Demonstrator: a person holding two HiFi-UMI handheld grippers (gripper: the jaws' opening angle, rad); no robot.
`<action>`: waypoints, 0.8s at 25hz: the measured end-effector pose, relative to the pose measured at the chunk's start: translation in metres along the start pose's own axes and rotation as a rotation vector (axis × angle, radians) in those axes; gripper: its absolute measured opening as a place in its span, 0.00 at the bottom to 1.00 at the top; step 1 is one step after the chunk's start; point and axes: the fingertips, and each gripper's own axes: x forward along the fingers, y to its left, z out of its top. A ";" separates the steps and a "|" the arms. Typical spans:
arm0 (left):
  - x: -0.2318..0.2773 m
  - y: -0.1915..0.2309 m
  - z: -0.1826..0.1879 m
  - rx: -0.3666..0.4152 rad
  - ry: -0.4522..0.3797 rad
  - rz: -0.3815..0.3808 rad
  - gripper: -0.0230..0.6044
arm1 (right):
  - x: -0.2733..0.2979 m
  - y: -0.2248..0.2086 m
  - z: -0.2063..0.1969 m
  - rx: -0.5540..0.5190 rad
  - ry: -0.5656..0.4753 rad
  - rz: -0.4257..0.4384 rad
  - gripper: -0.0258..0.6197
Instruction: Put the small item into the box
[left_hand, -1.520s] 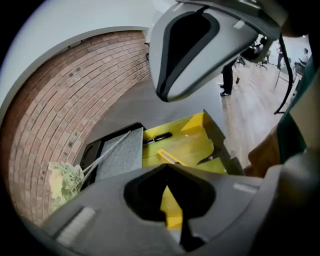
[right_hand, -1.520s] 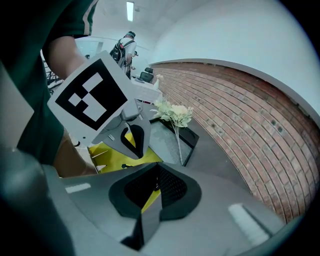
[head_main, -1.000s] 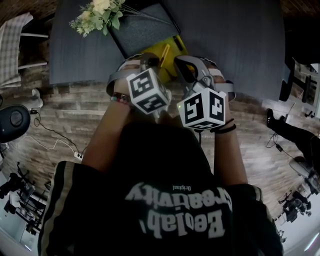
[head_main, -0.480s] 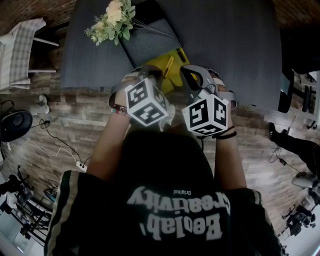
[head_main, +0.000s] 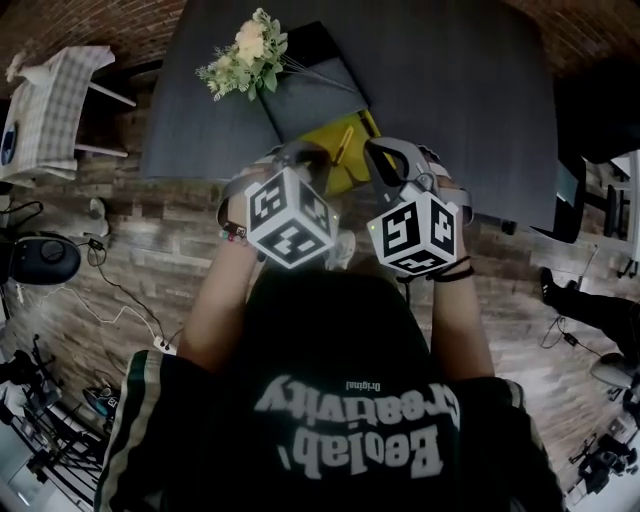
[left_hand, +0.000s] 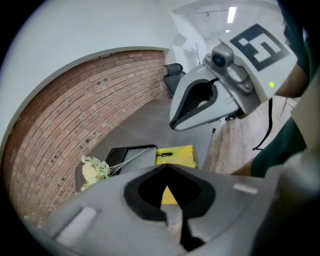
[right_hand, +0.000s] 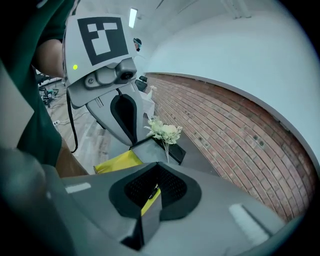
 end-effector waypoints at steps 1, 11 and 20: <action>-0.006 0.001 0.001 0.002 -0.003 0.007 0.04 | -0.003 0.000 0.002 0.001 -0.004 -0.004 0.05; -0.053 0.024 0.002 0.044 -0.062 0.037 0.04 | -0.012 0.006 0.040 0.025 -0.023 -0.036 0.05; -0.091 0.031 -0.013 0.113 -0.111 -0.001 0.04 | -0.020 0.027 0.081 0.045 0.015 -0.093 0.05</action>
